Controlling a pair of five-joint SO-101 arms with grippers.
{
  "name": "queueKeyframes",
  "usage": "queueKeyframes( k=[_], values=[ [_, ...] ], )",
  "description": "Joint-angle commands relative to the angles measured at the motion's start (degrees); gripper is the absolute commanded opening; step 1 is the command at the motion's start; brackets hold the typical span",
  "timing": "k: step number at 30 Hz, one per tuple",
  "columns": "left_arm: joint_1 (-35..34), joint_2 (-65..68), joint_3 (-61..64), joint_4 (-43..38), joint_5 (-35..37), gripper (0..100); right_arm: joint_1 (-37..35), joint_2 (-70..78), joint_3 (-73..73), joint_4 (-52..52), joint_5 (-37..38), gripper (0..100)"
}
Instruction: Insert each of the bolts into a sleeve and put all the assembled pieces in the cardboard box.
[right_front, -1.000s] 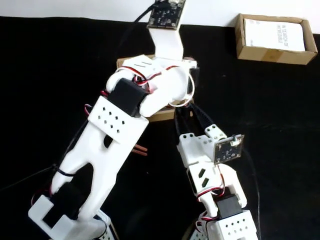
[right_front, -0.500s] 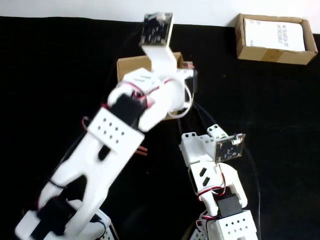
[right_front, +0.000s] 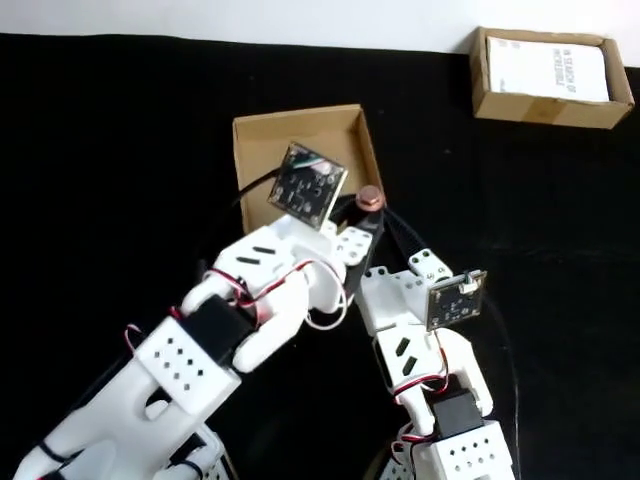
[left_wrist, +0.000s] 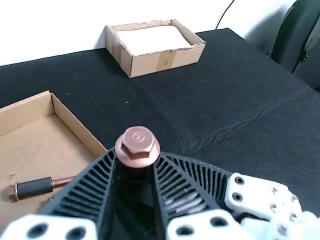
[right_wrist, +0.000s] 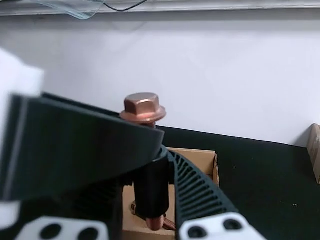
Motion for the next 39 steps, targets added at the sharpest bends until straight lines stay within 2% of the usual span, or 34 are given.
queueKeyframes(
  k=[1, 5, 7, 10, 12, 17, 22, 23, 27, 31, 35, 39],
  values=[
    [0.84, -2.33, 0.4, -0.18, 0.0, 1, 0.75, -0.31, -3.21, -1.01, 0.35, 0.6],
    [-1.63, -2.24, 0.31, 0.0, -0.18, 2, 0.84, -0.31, -5.05, -0.92, 0.35, 0.6],
    [-2.68, -2.51, 0.04, 1.14, -0.18, 7, 0.84, -0.04, -5.85, -0.92, 0.35, 0.6],
    [-3.56, -2.68, -2.51, 7.21, 0.0, 18, 0.84, 0.04, -5.85, -0.92, 0.35, 0.6],
    [-3.56, -2.68, -6.02, 13.01, 0.09, 20, 0.84, 0.04, -5.49, -0.92, 0.35, 0.6],
    [-3.12, -2.77, -17.27, 26.2, -0.26, 16, 1.1, 0.04, -5.58, -0.57, 0.35, 0.6],
    [-5.14, -3.12, -27.12, 35.87, -0.35, 0, 1.71, 1.27, -9.27, 4.35, 0.26, 0.6],
    [-6.46, -3.82, -28.18, 36.66, -0.35, 1, 2.59, 2.68, -10.95, 4.35, 0.09, 0.6],
    [-13.67, -9.54, -29.32, 35.6, -0.44, 1, 4.26, 13.49, -20.7, 4.35, 0.0, 0.6],
    [-24.4, -17.36, -28.79, 27.34, -3.08, 1, 3.47, 26.59, -30.55, 4.62, 0.62, 0.6],
    [-35.65, -23.96, -28.7, 22.33, -14.33, 1, -0.4, 38.37, -35.82, 4.62, 10.81, 0.6],
    [-40.48, -30.37, -22.9, 22.51, -17.93, 1, -3.82, 49.71, -39.25, 4.09, 19.43, 0.6]
  ],
)
